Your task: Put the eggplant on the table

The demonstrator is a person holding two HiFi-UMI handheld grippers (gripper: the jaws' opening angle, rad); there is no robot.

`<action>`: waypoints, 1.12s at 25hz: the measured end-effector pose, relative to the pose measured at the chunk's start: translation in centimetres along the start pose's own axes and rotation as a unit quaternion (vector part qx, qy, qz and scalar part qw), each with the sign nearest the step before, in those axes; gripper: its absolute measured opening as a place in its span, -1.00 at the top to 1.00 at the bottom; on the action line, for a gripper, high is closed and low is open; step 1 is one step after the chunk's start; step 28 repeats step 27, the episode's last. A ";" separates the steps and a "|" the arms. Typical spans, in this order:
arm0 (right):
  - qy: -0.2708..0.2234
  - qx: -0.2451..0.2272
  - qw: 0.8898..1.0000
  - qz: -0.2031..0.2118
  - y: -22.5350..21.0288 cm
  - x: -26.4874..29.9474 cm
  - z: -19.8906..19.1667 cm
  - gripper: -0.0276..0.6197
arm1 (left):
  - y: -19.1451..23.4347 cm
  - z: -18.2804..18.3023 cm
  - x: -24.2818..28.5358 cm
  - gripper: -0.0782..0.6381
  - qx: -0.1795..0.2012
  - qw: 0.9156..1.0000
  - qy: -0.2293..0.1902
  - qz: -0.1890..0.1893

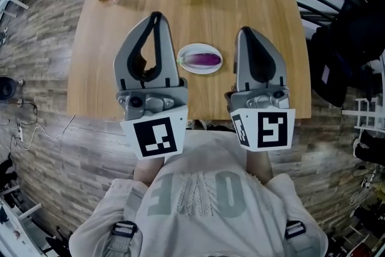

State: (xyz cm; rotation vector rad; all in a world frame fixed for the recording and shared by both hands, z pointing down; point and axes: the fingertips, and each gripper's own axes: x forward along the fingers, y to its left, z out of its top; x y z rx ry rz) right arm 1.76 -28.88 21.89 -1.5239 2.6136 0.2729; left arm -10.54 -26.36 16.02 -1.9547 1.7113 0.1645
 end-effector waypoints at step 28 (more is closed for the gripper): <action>0.023 -0.018 0.999 -0.015 -1.5 0.4 -1.4 0.86 | -1.1 -1.9 1.1 0.76 -0.001 0.999 0.030 -0.020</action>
